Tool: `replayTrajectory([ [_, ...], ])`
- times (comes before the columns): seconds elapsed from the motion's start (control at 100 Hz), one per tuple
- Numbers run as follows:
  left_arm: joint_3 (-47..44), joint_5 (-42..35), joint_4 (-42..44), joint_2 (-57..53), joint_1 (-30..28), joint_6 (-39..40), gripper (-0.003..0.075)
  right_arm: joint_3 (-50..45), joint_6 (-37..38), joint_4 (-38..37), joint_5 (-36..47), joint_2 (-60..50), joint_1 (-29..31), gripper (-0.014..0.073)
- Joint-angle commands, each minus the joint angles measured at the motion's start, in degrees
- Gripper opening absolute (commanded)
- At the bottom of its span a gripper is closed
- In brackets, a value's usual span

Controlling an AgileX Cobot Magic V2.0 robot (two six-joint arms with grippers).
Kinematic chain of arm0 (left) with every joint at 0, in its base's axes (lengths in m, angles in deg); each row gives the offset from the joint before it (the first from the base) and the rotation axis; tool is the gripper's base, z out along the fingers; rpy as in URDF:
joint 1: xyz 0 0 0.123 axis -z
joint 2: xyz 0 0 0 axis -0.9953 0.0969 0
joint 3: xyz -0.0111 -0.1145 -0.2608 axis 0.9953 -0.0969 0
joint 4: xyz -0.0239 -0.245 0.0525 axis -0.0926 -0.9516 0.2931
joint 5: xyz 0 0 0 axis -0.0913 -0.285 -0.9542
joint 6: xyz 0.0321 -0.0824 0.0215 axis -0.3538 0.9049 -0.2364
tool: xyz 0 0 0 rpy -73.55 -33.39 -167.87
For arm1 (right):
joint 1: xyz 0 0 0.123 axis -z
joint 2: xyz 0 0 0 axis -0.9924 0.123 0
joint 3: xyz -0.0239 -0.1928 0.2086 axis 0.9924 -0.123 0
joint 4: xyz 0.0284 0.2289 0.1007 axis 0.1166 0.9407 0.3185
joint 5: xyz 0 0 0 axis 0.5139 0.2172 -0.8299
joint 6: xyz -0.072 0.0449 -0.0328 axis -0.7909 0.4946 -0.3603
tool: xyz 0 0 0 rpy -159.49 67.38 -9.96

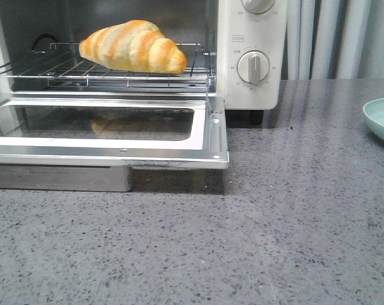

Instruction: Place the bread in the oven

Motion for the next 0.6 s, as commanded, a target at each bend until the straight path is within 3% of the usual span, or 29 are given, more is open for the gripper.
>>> replayTrajectory([
  [0.0, -1.36, -2.89, -0.87, -1.72, -0.12, 0.33, -0.0021, -0.71, -0.63, 0.03, 1.54, -1.25, 0.30, -0.0069],
  [0.59, -1.36, -3.36, -0.87, -1.72, -0.12, 0.33, -0.0021, -0.71, -0.63, 0.03, 1.54, -1.25, 0.30, -0.0069],
])
